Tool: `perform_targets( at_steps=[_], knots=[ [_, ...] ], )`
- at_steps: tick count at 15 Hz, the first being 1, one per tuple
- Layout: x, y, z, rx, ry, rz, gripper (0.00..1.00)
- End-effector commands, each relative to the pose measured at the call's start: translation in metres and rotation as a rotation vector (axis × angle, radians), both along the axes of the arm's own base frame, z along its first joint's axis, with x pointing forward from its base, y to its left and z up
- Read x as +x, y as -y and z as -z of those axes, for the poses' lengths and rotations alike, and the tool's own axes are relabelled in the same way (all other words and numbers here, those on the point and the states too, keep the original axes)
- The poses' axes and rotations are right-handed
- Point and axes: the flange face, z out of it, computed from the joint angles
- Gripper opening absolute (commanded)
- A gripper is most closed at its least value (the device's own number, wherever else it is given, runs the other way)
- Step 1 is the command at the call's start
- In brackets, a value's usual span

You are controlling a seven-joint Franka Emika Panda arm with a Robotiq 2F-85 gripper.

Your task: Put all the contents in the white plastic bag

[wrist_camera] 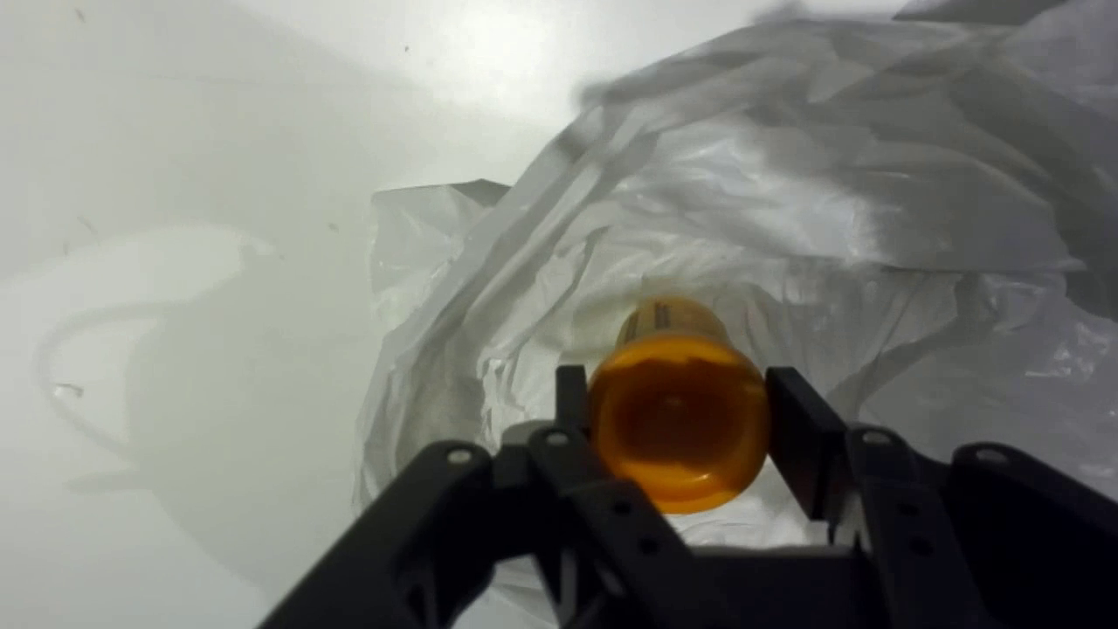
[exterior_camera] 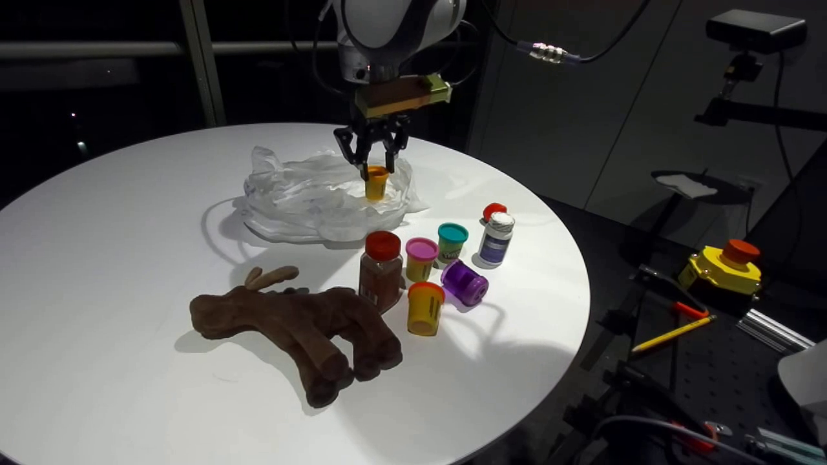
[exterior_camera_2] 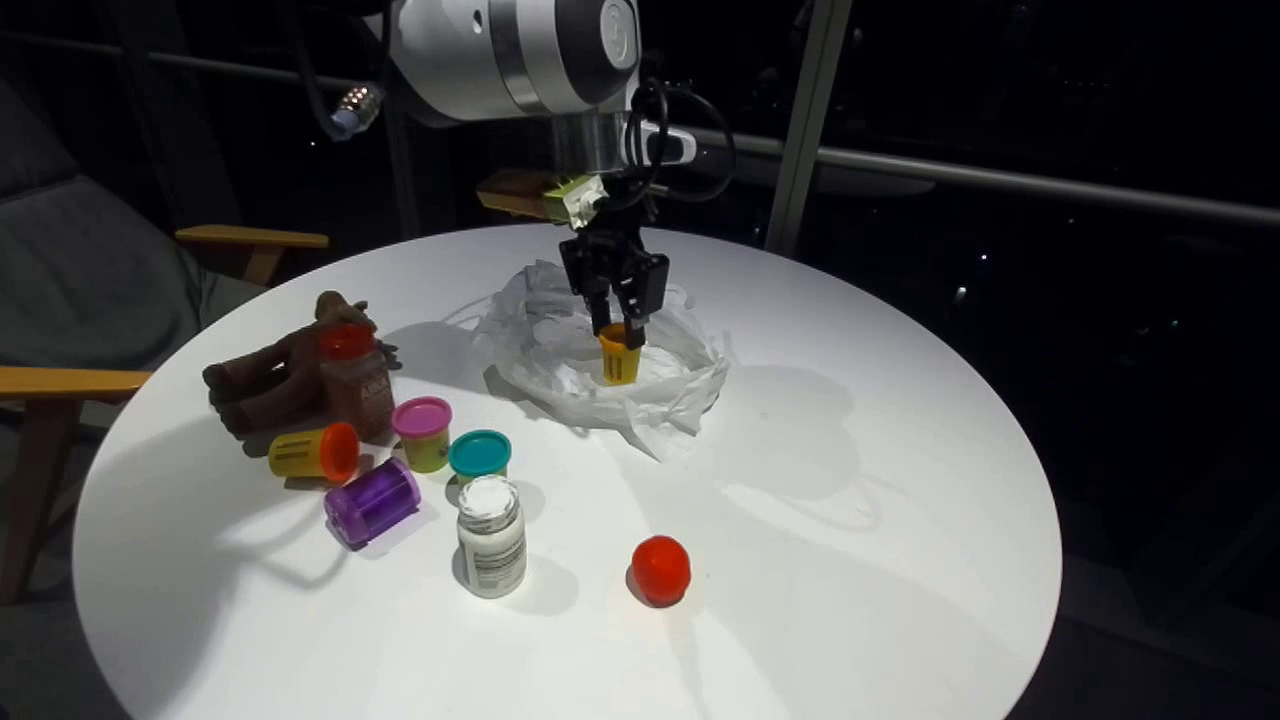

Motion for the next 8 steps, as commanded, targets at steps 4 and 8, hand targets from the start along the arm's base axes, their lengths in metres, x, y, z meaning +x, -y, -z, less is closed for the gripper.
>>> perform_targets(
  at_steps=[4, 8],
  knots=[
    [0.022, 0.024, 0.006, -0.056, 0.044, 0.05, 0.23],
    [0.021, 0.041, 0.032, -0.049, 0.013, 0.096, 0.23]
  ],
)
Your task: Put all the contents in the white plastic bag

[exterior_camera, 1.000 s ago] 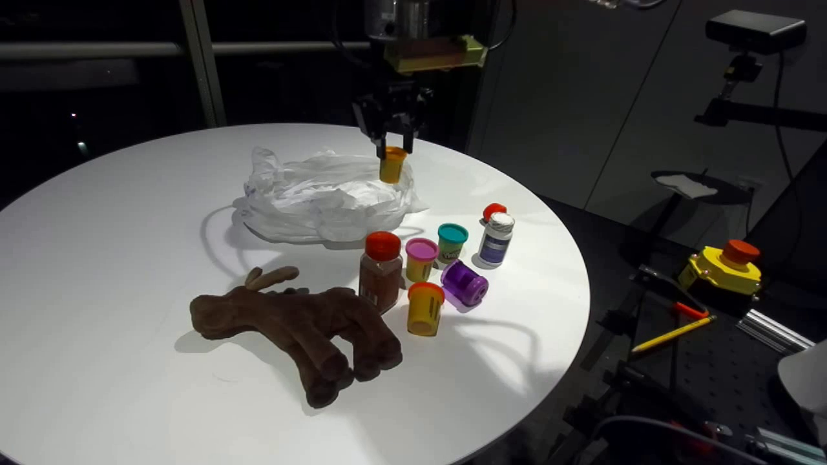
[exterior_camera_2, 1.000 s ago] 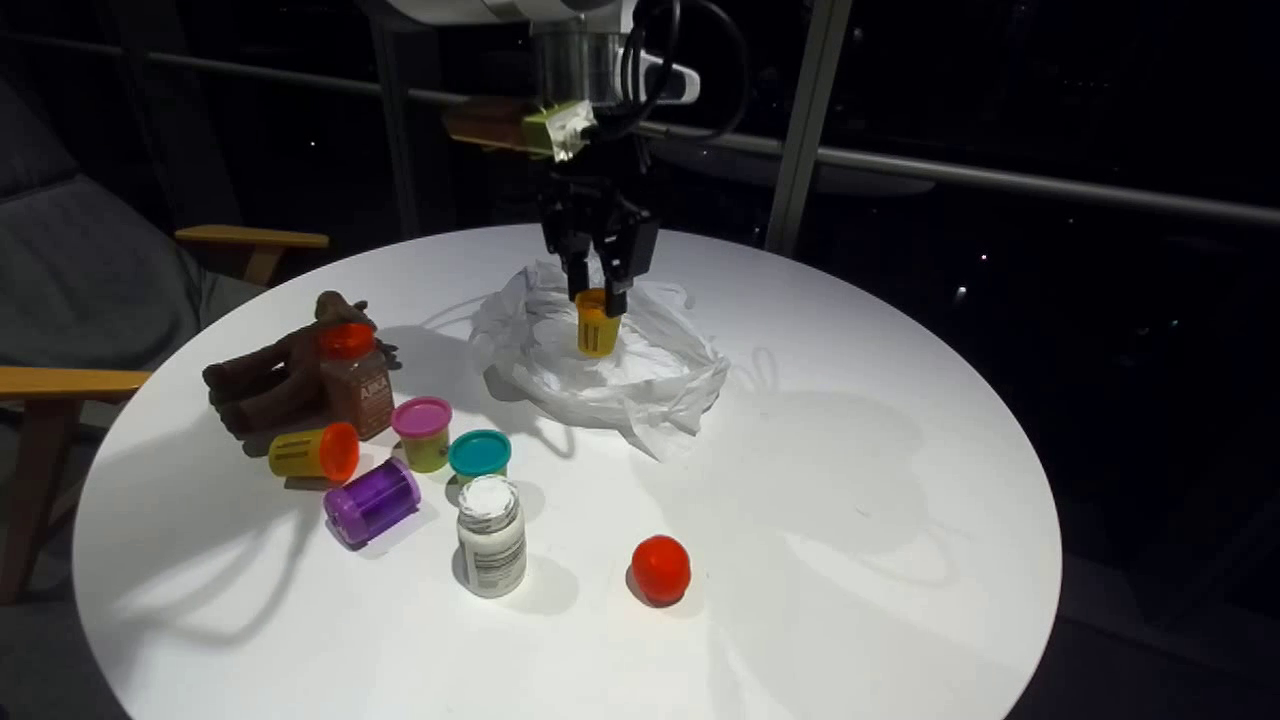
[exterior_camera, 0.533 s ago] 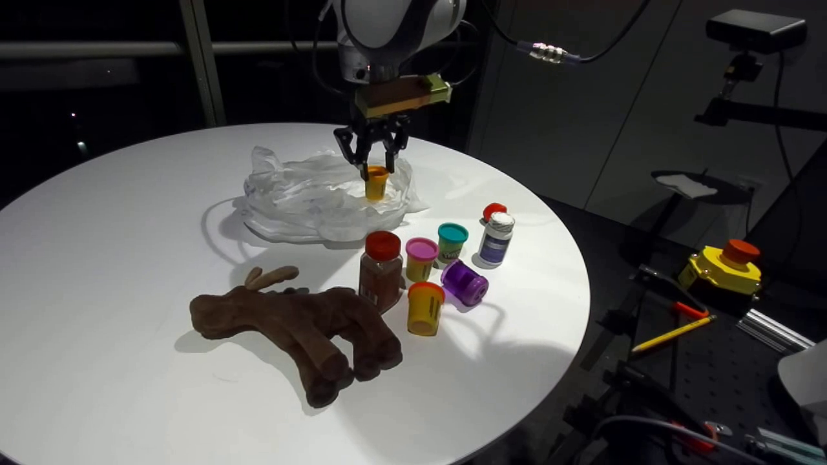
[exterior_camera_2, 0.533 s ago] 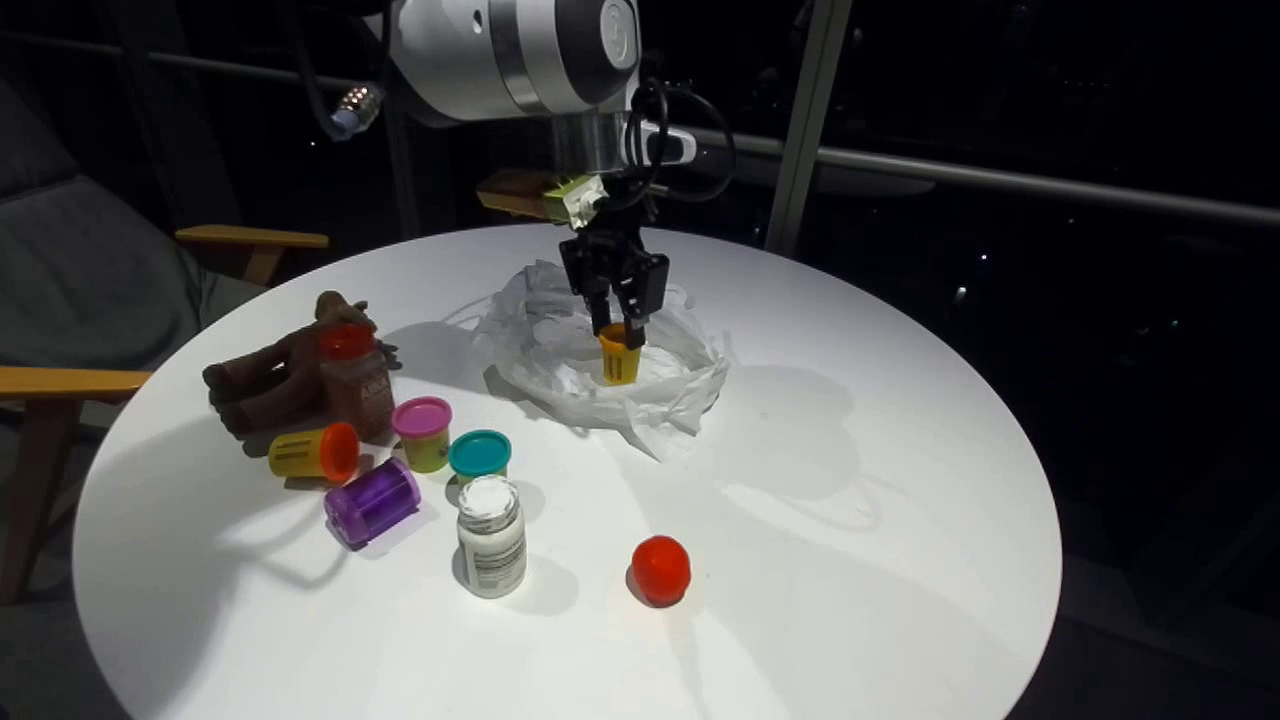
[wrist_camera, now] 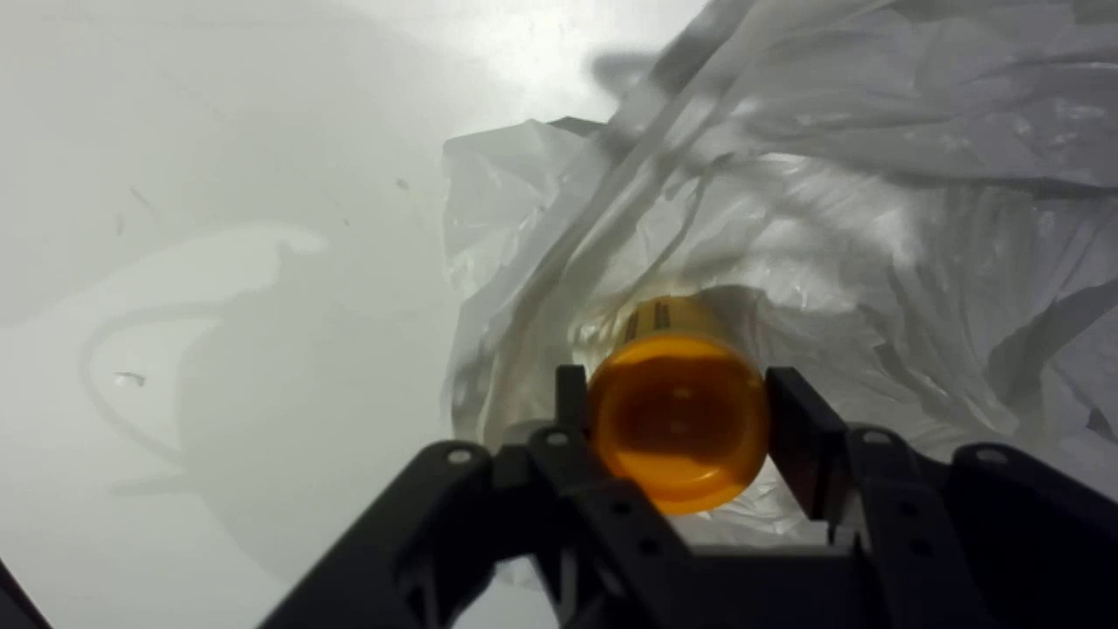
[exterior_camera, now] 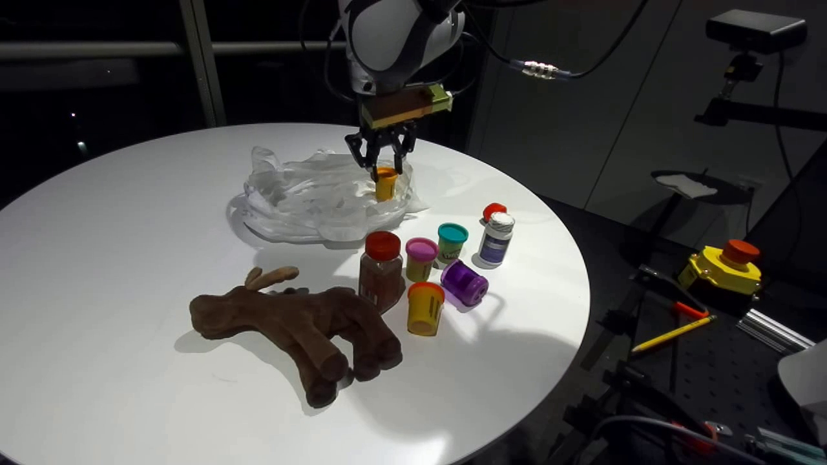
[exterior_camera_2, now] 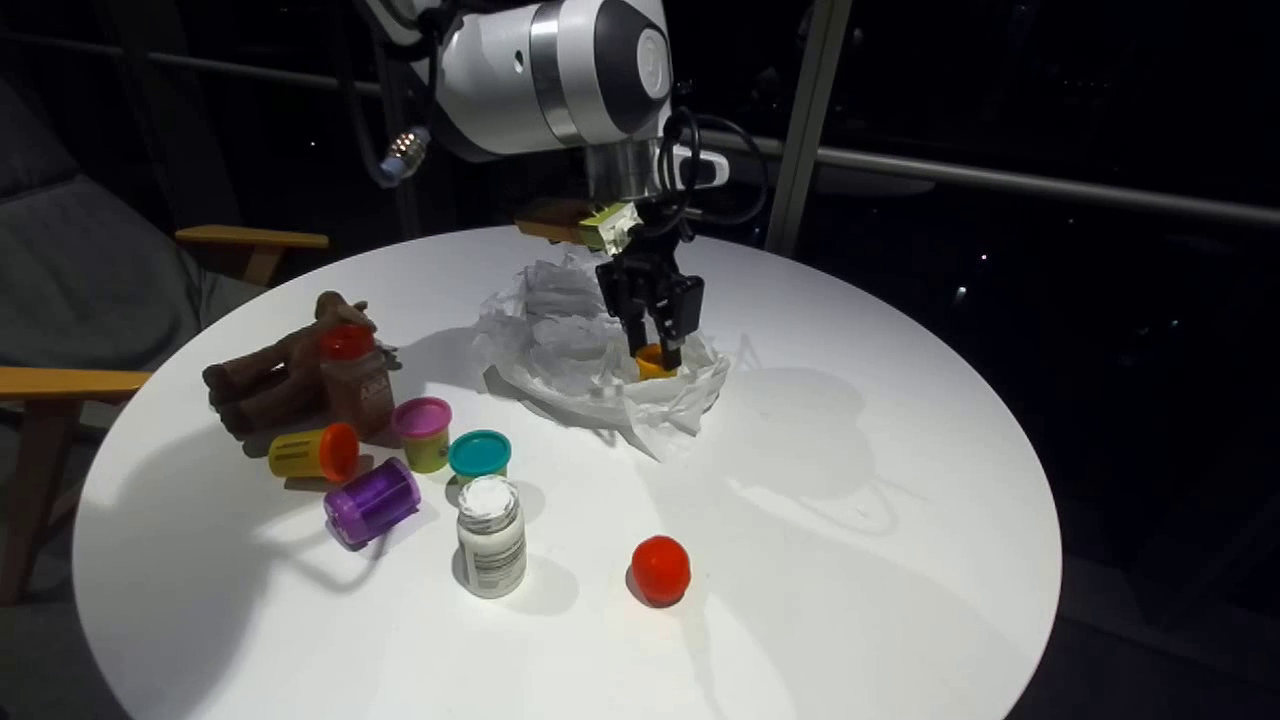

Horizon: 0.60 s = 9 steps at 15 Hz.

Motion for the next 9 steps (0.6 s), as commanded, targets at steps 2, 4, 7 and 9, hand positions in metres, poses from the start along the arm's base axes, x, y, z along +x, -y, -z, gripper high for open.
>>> perform_targets(
  at_steps=[2, 4, 7, 9],
  knots=[
    [0.008, 0.018, 0.017, 0.004, 0.003, 0.059, 0.23],
    [0.003, 0.026, 0.014, 0.01, -0.007, 0.075, 0.23],
    [-0.006, 0.034, 0.008, 0.004, -0.012, 0.078, 0.23],
    [-0.014, 0.035, 0.006, -0.003, -0.022, 0.06, 0.23]
  ],
)
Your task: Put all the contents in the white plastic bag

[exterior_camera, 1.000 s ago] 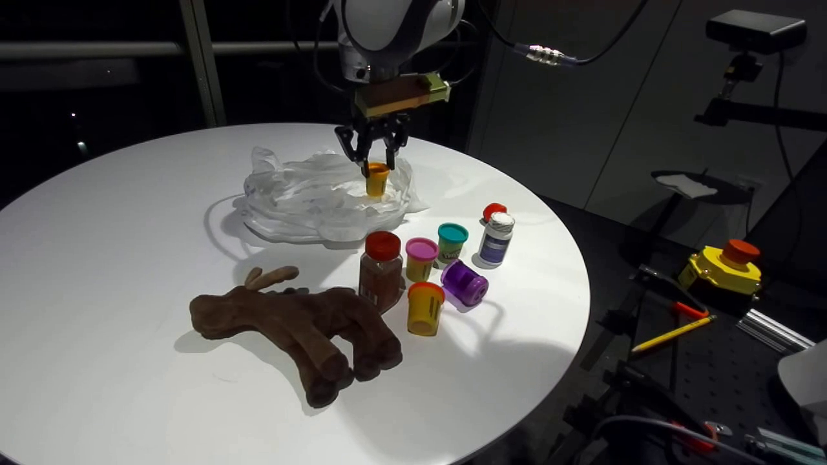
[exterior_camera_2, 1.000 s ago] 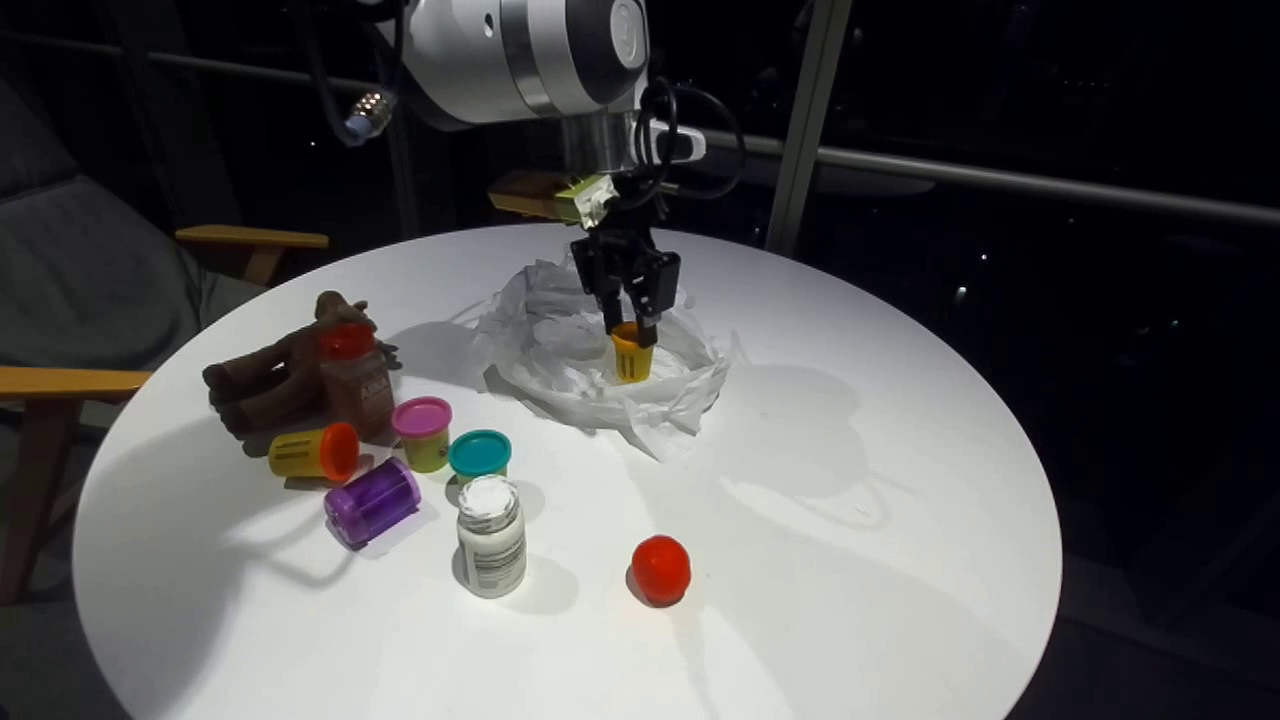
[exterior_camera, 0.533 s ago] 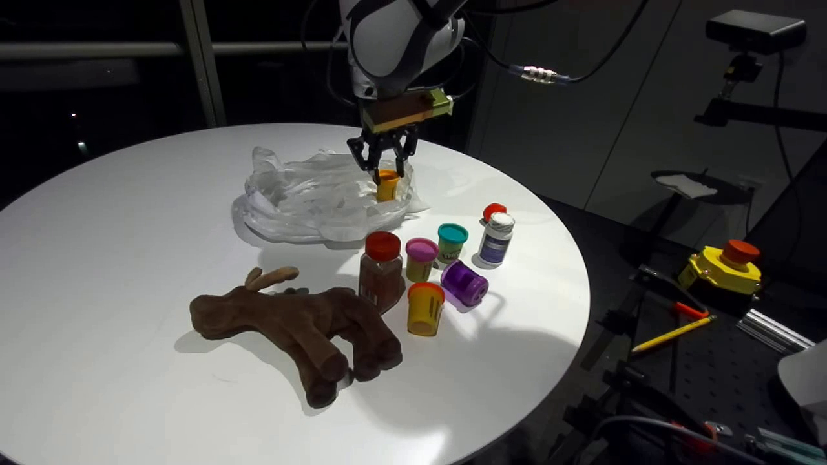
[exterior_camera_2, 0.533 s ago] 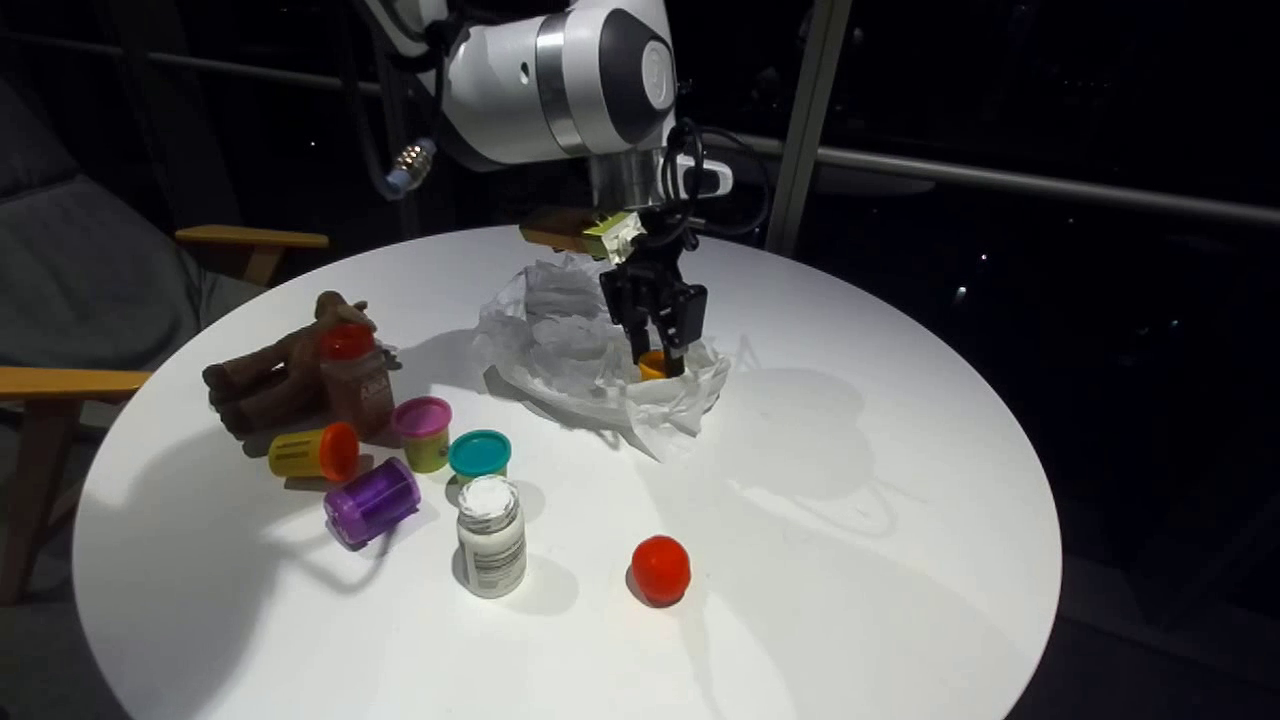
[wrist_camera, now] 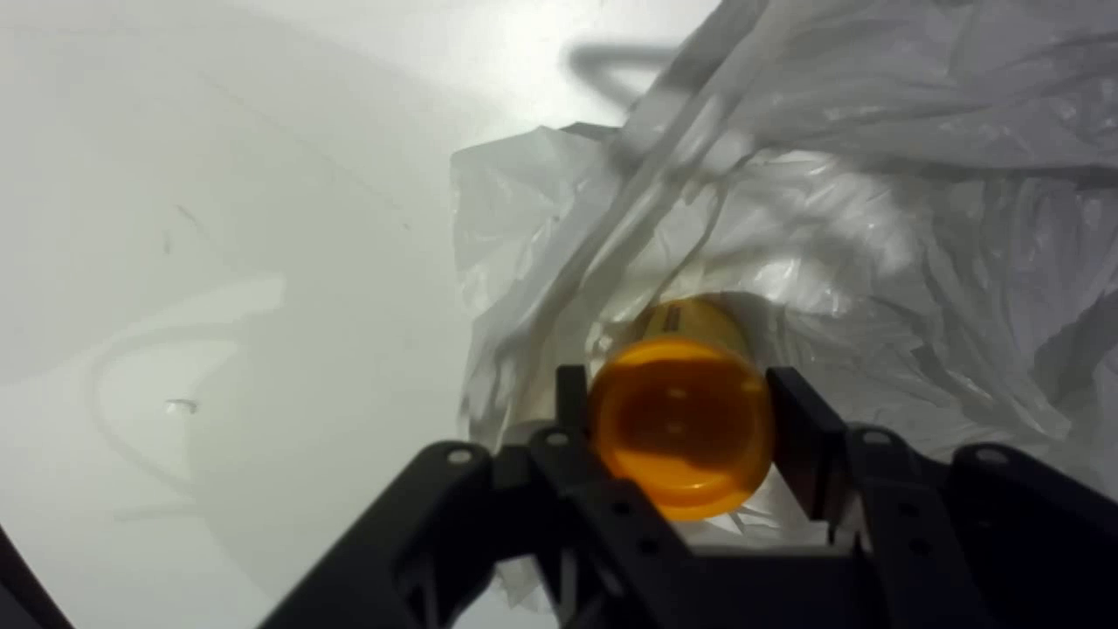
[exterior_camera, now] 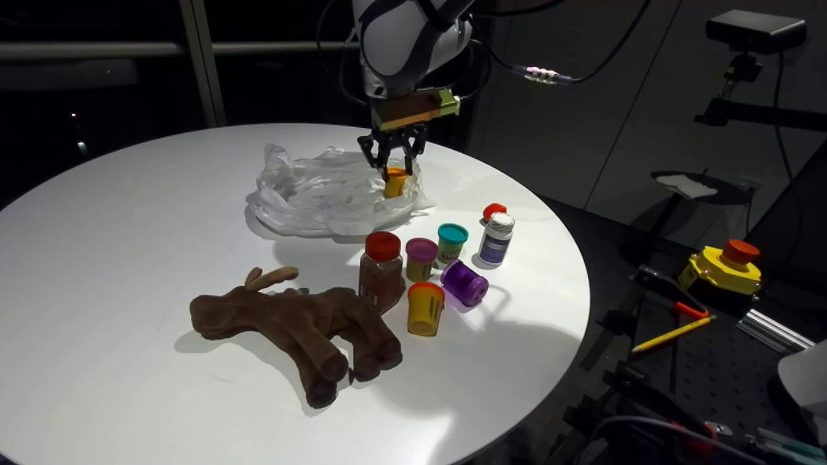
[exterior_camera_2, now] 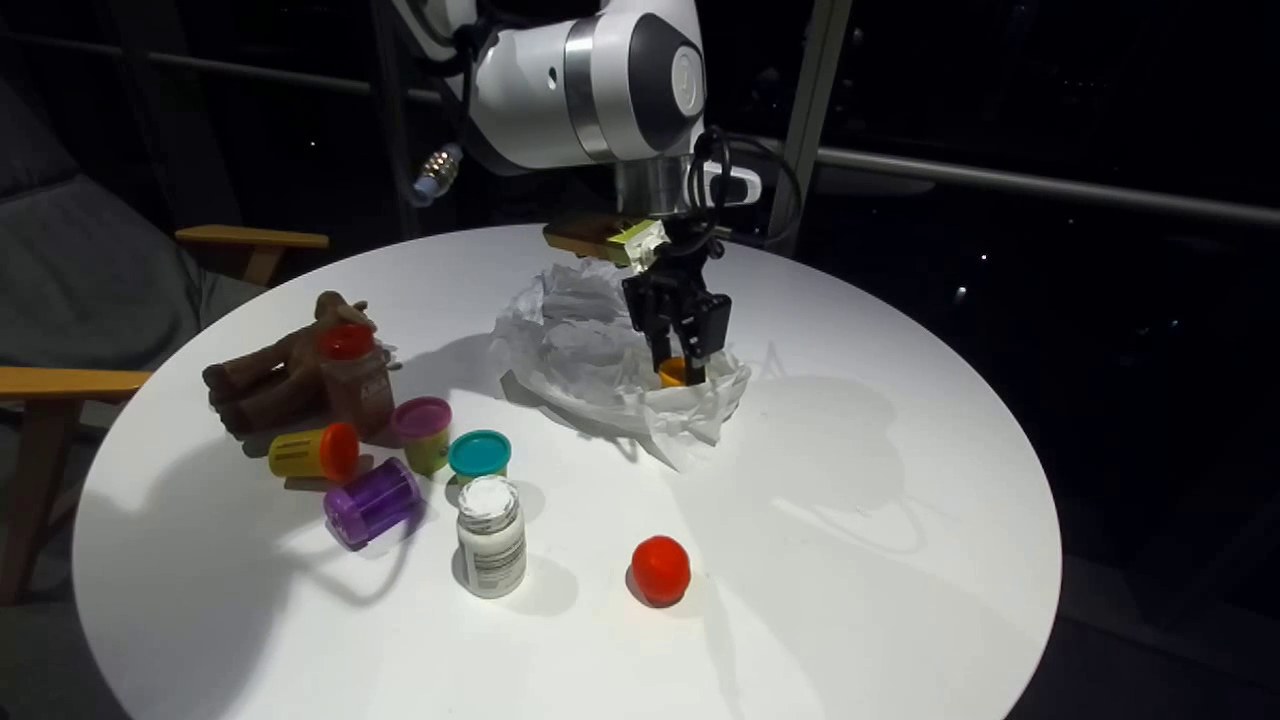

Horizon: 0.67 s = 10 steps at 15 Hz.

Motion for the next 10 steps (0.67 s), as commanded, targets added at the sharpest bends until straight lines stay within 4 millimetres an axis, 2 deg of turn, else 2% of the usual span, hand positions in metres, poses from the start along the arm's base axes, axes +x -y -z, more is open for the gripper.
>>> perform_targets(
  at_steps=[1, 8, 9, 10],
  knots=[
    [-0.021, 0.001, -0.001, -0.005, -0.028, -0.02, 0.23],
    [-0.075, -0.013, -0.002, -0.018, -0.098, -0.115, 0.23],
    [-0.079, -0.014, -0.005, -0.023, -0.091, -0.114, 0.73],
    [-0.078, -0.013, -0.011, -0.029, -0.061, -0.104, 0.73]
  ],
)
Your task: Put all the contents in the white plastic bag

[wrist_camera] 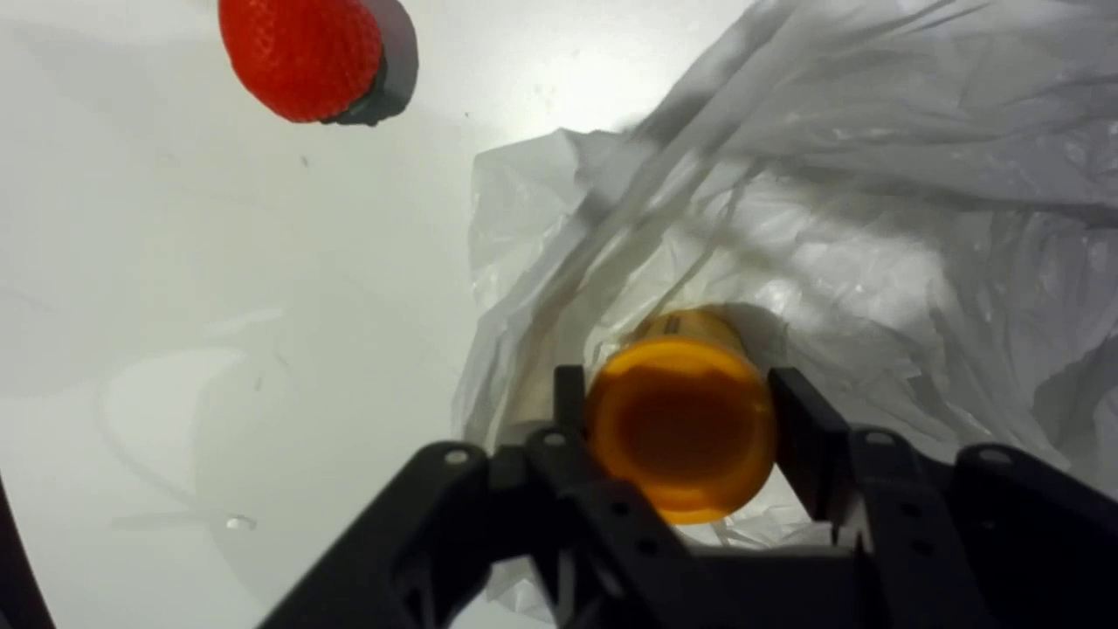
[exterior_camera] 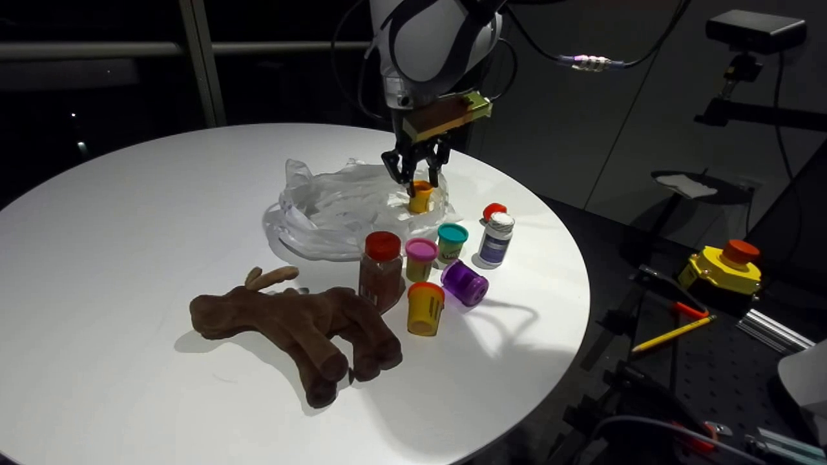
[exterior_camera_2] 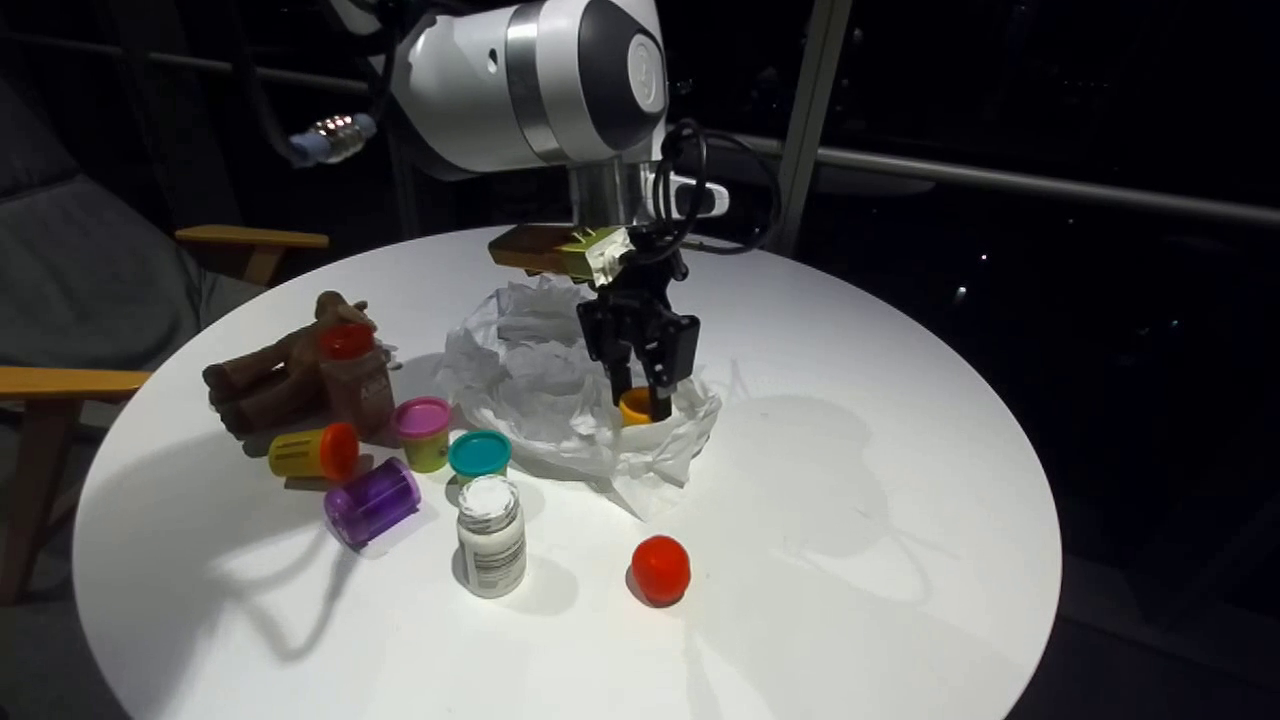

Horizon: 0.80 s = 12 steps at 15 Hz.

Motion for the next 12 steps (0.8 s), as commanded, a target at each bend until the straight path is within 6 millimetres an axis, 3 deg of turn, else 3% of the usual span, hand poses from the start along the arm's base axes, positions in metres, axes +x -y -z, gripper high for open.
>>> perform_targets(
  at_steps=[1, 3, 4, 7, 10, 12],
  knots=[
    [-0.016, -0.002, -0.023, 0.005, 0.072, 0.003, 0.79],
    [-0.012, -0.002, -0.047, 0.042, 0.142, 0.029, 0.96],
    [-0.01, -0.003, -0.06, 0.056, 0.169, 0.031, 1.0],
    [-0.017, -0.007, -0.102, 0.064, 0.206, 0.026, 1.0],
    [-0.051, 0.004, -0.127, 0.114, 0.139, -0.023, 1.0],
    [-0.079, 0.017, -0.13, 0.155, 0.061, -0.098, 1.0]
  ],
)
